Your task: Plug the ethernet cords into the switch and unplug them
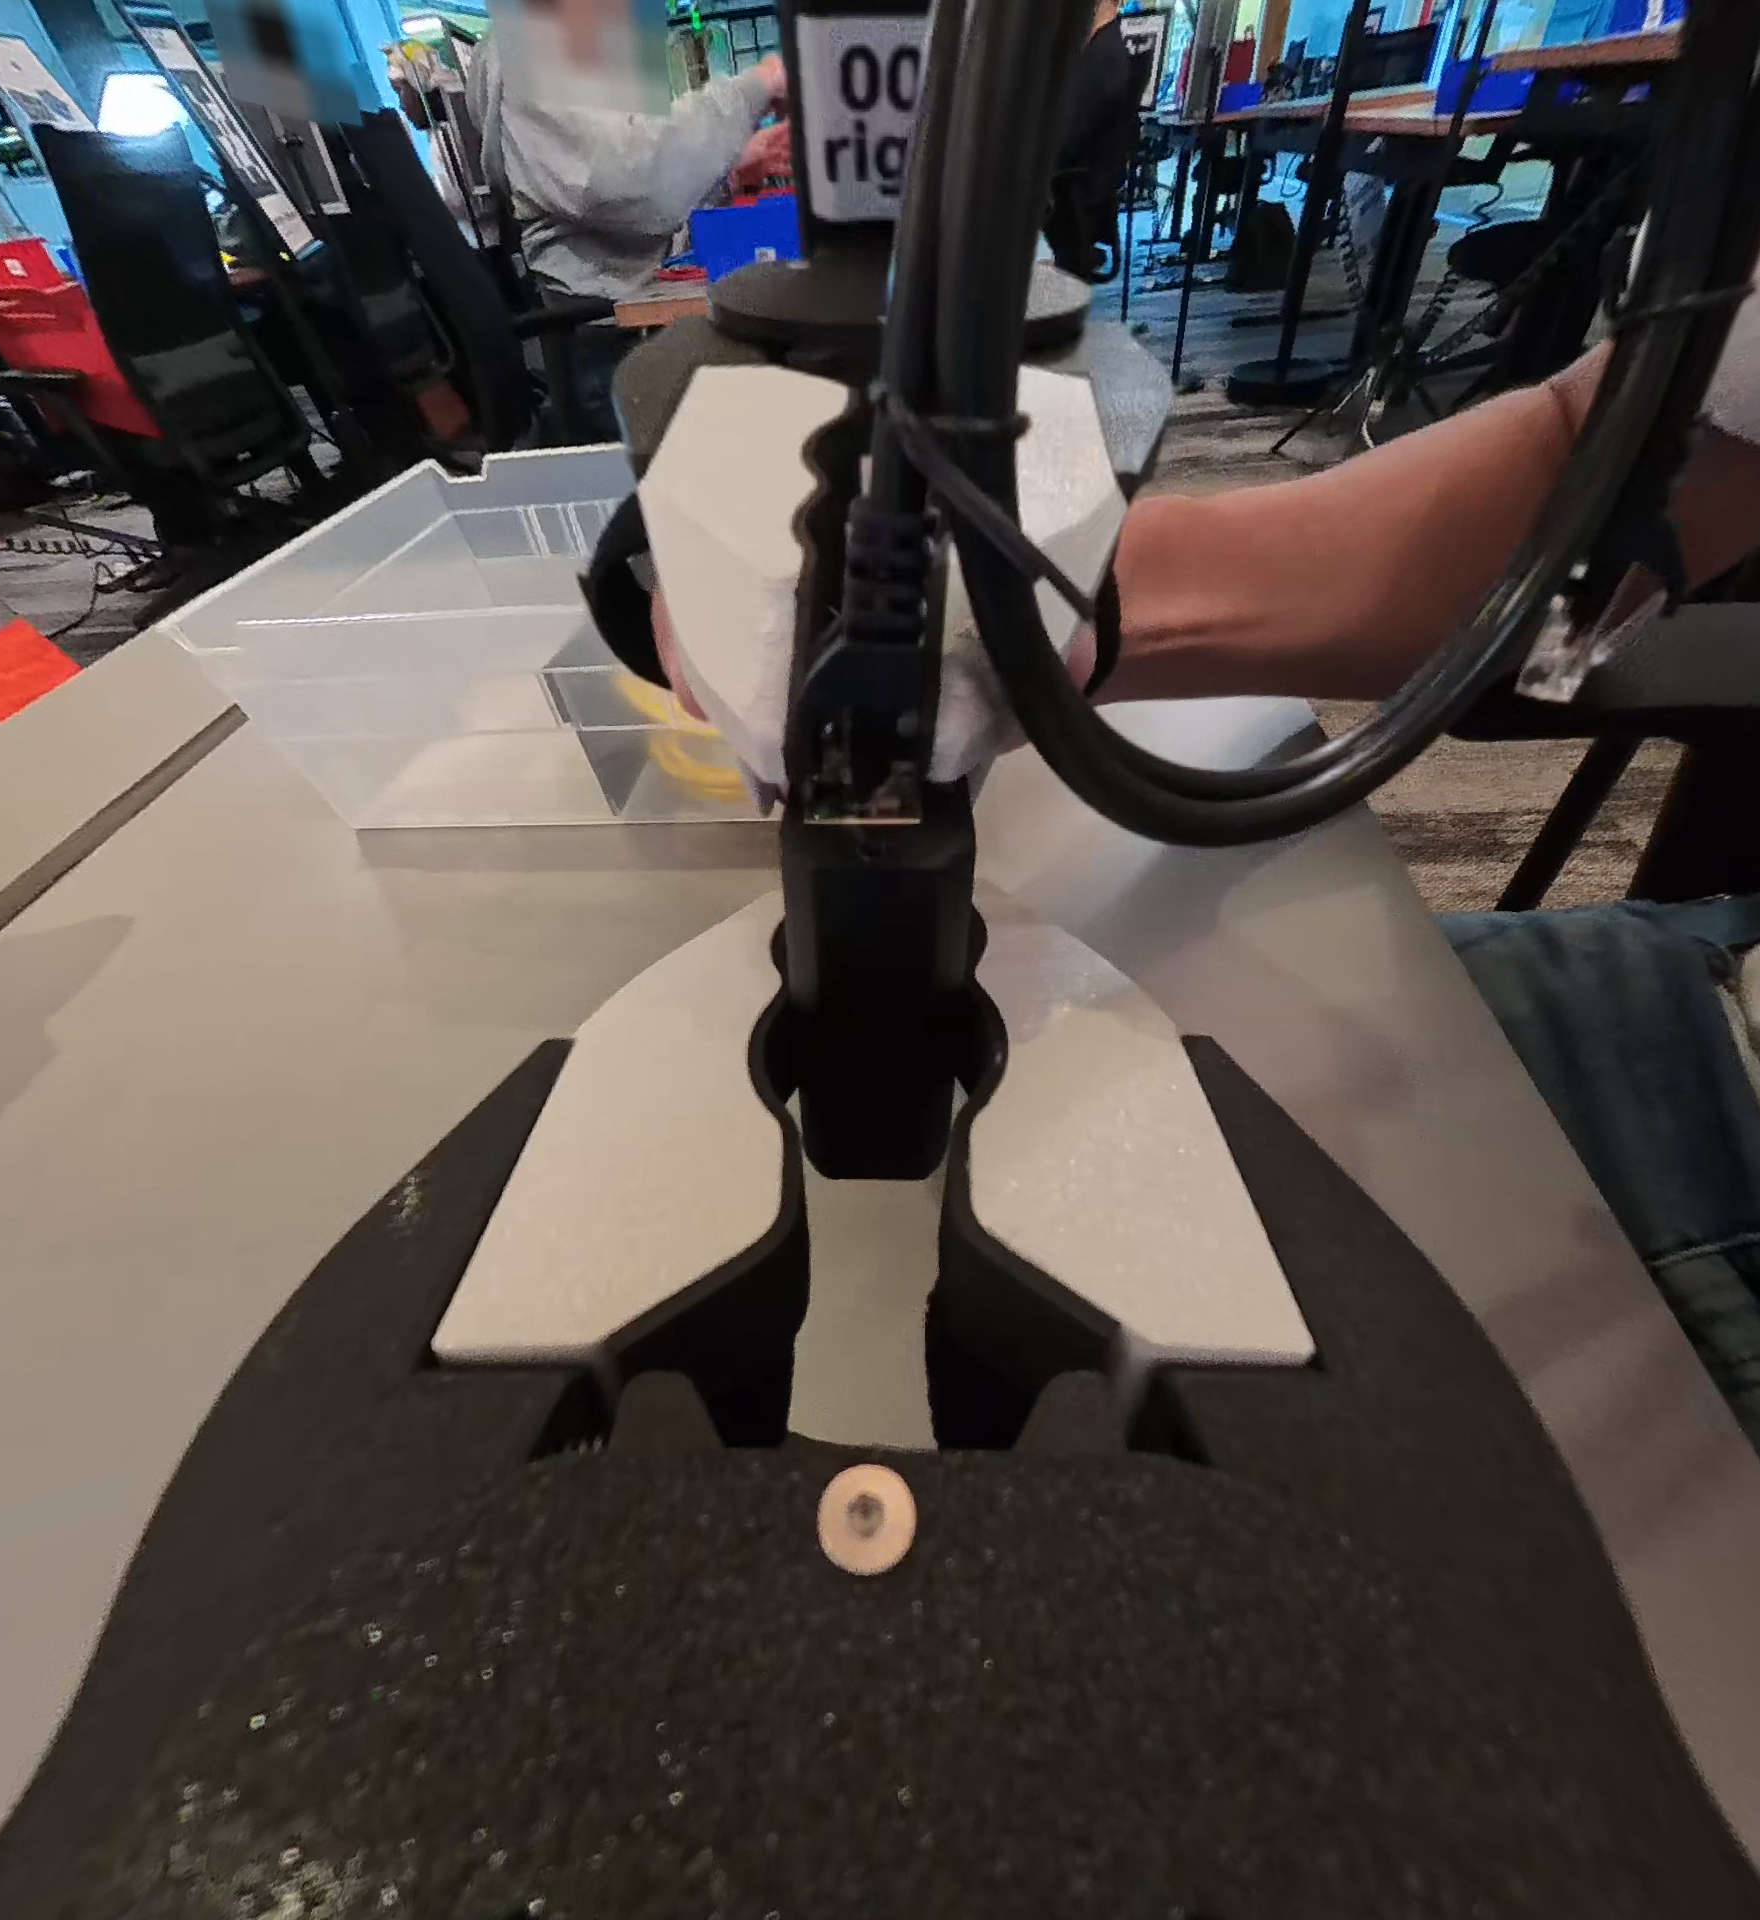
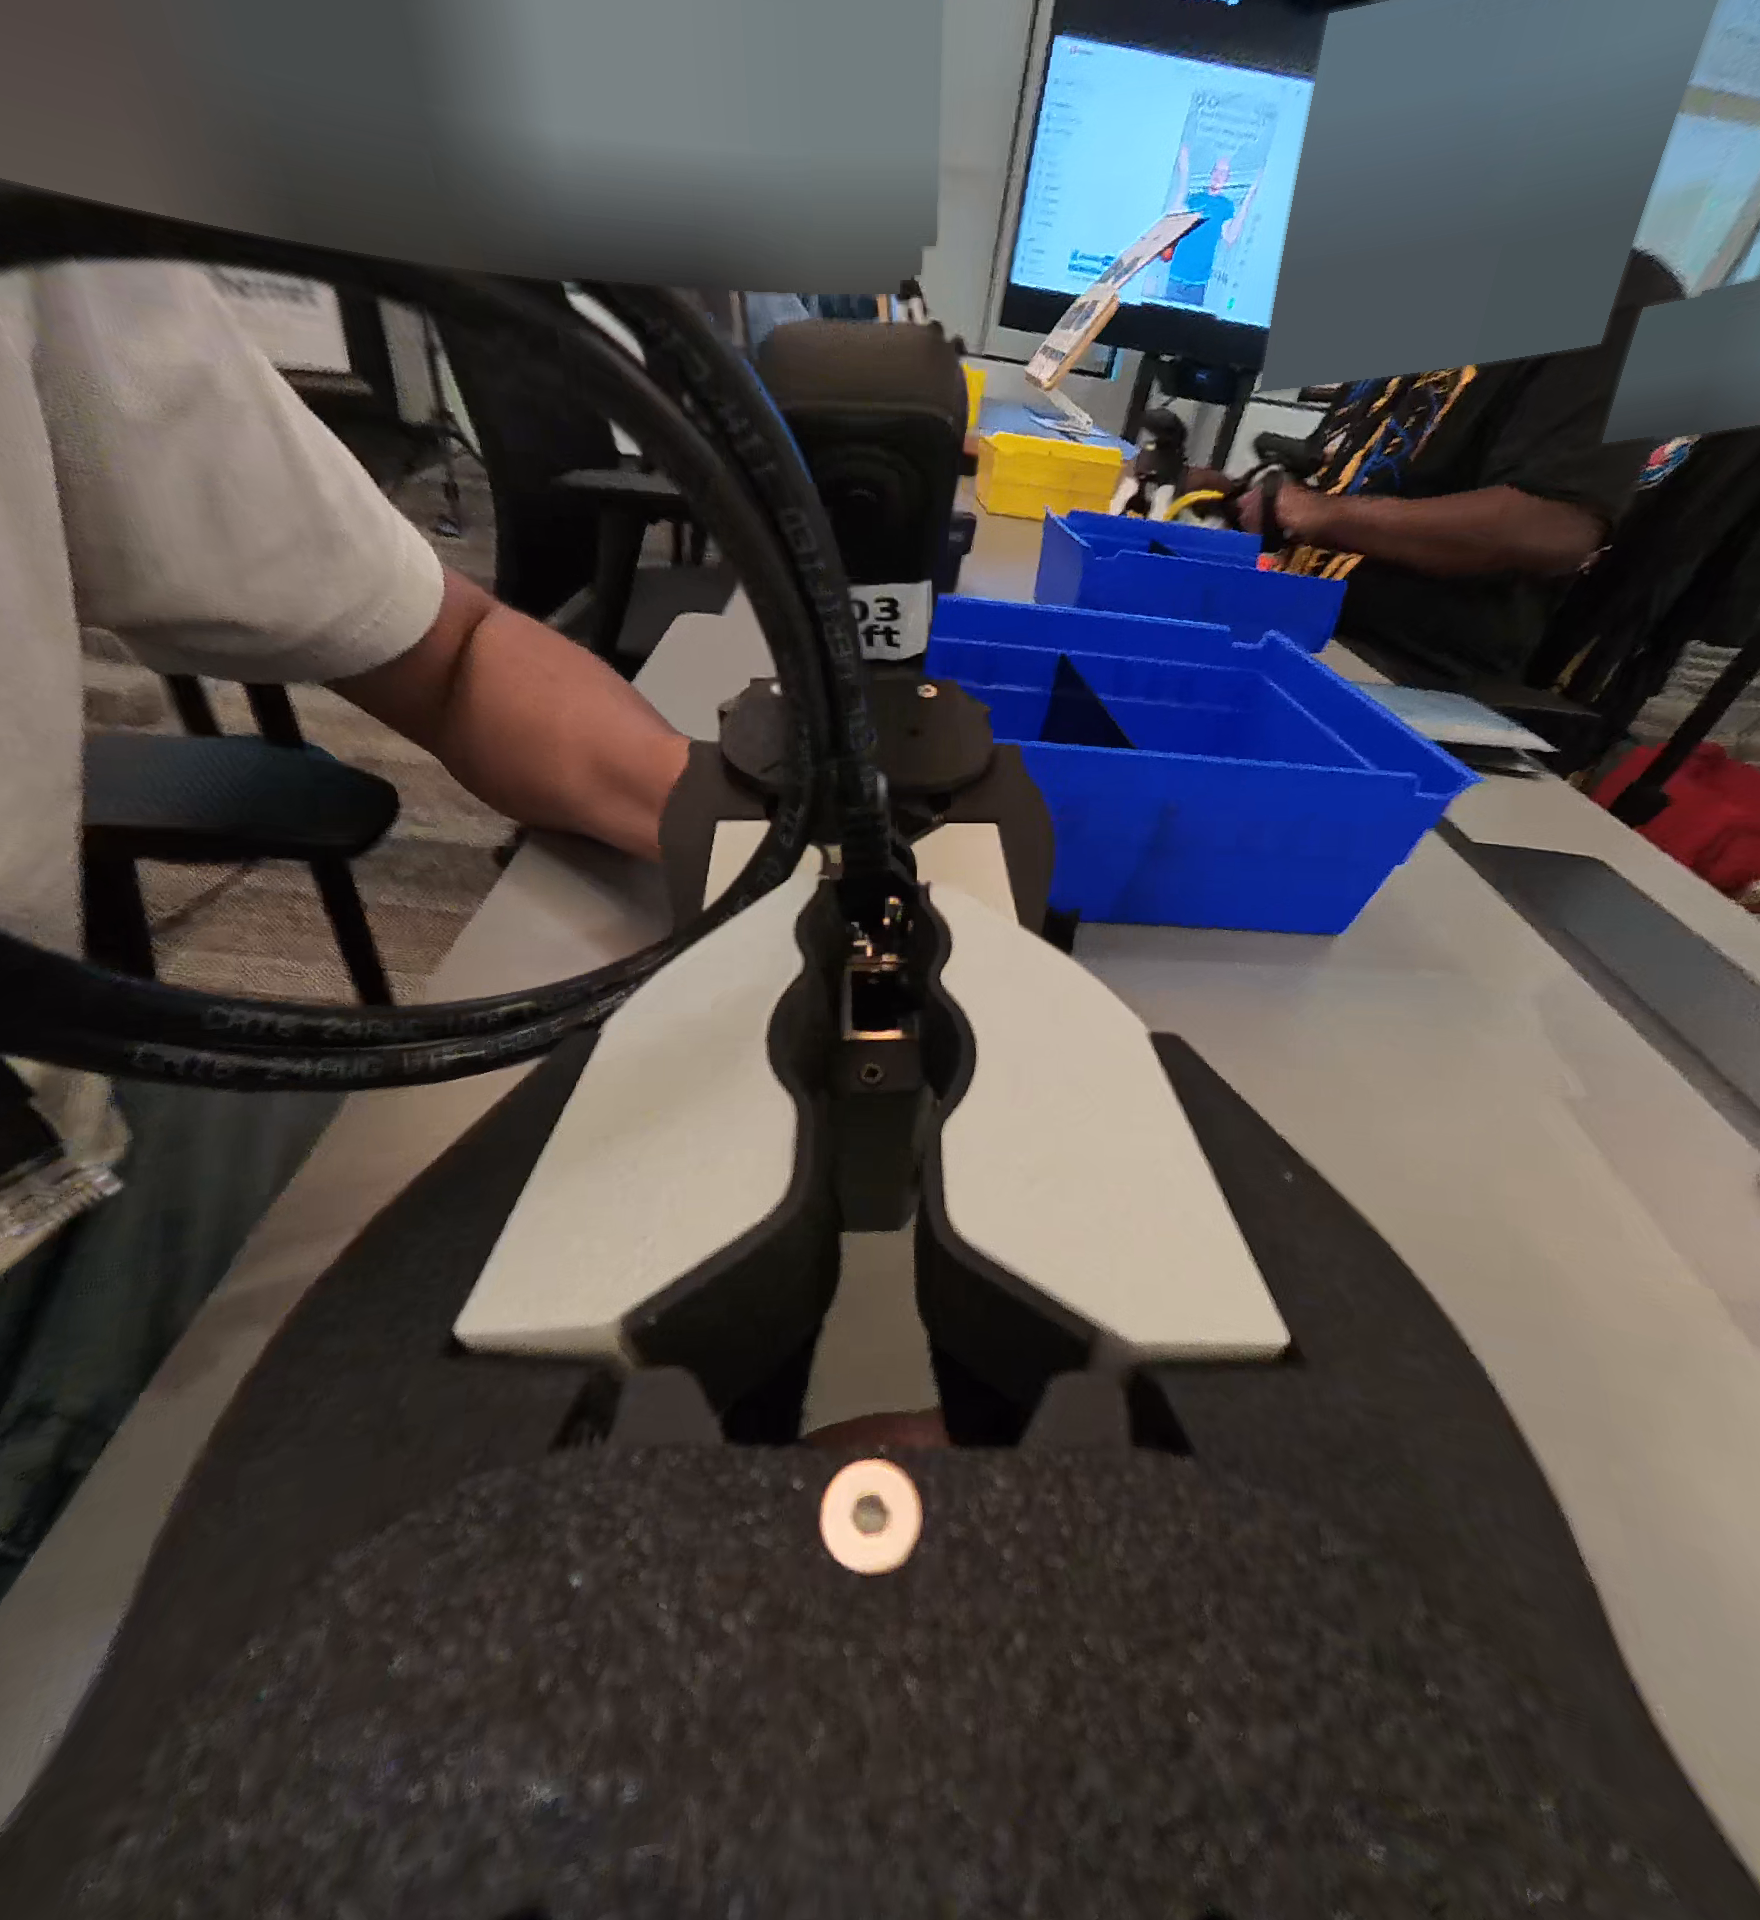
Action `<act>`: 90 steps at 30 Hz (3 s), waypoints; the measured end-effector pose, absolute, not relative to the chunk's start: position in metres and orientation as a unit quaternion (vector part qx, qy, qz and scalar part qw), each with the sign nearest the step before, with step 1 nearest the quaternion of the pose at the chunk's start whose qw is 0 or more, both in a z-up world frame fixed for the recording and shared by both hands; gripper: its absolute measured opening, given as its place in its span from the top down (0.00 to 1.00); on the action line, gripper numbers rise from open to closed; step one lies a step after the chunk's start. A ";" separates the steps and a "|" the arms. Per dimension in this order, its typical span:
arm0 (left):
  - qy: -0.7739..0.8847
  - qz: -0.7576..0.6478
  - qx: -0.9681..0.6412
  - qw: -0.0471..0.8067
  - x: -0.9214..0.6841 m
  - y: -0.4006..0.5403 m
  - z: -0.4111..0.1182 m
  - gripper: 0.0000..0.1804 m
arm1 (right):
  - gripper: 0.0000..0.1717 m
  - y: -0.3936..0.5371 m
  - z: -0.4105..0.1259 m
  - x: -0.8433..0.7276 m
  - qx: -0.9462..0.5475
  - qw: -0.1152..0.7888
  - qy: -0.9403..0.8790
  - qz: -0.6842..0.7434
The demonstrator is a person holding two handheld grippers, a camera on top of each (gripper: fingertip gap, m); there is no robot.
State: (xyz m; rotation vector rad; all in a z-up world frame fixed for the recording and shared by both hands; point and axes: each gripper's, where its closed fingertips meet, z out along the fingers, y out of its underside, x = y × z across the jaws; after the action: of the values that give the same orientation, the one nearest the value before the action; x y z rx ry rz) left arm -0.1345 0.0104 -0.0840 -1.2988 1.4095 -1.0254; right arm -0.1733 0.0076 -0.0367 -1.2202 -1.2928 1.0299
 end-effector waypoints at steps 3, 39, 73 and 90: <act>0.580 -0.420 -0.529 0.456 -0.134 0.008 -0.085 0.86 | 0.93 0.006 -0.037 -0.172 -0.509 0.511 -0.545 0.427; 0.555 -0.394 -0.576 0.452 -0.133 0.026 -0.099 0.86 | 0.93 0.099 0.006 0.050 -0.799 0.461 -0.384 0.047; 0.564 -0.386 -0.557 0.472 -0.133 0.022 -0.093 0.86 | 0.56 0.066 -0.108 0.153 -0.931 0.293 -0.200 -0.085; 0.611 -0.319 -0.429 0.584 -0.140 0.004 -0.066 0.86 | 0.34 -0.001 -0.069 -0.156 -0.711 0.271 -0.188 0.621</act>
State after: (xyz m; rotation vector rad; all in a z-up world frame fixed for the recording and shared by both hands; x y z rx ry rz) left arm -0.1399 0.0038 -0.0655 -1.0018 1.4252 -0.7437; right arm -0.1558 -0.0012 -0.0690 -1.9156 -0.5053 1.6727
